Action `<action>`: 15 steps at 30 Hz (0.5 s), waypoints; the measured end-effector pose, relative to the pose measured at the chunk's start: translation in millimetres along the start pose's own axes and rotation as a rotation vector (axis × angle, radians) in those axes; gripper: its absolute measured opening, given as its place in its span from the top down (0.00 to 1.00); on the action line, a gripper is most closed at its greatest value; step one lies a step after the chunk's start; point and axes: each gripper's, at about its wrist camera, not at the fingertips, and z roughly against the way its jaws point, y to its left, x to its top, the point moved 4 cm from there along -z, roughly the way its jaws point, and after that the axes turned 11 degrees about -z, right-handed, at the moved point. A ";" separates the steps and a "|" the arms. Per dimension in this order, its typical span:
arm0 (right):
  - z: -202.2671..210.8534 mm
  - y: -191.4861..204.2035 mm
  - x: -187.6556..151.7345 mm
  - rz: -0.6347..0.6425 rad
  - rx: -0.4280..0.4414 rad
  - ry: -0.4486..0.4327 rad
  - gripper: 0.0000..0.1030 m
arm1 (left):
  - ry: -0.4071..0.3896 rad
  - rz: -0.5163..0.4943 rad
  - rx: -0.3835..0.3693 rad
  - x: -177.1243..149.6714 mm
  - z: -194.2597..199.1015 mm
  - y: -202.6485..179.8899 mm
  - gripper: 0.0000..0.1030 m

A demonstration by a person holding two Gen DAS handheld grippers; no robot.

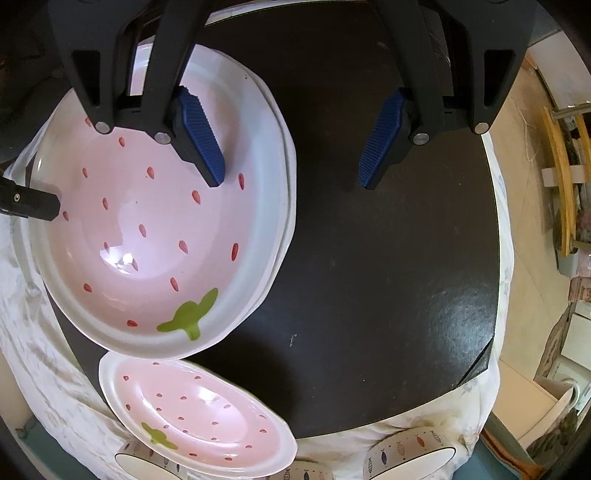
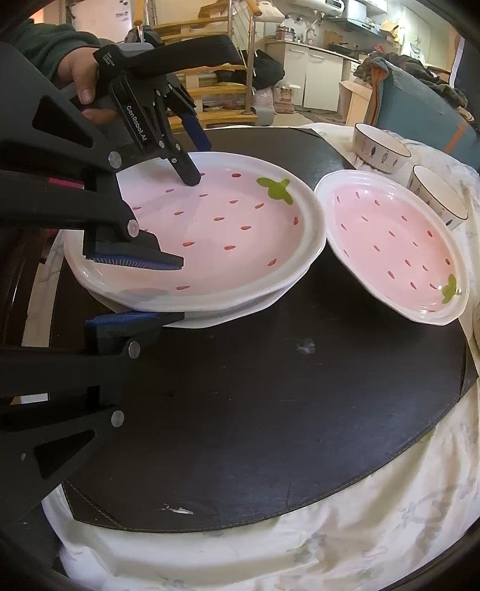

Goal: Organize plates and bowls

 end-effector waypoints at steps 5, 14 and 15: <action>0.1 -0.7 1.0 -0.010 0.004 0.002 0.80 | -0.002 0.002 0.008 4.3 2.0 -0.3 0.24; 18.8 -13.3 8.3 -0.039 -0.035 -0.073 0.77 | 0.003 0.025 0.001 -0.1 4.9 4.7 0.22; 19.7 -15.3 10.0 -0.047 -0.032 -0.078 0.77 | 0.005 0.028 -0.002 0.0 5.1 5.0 0.22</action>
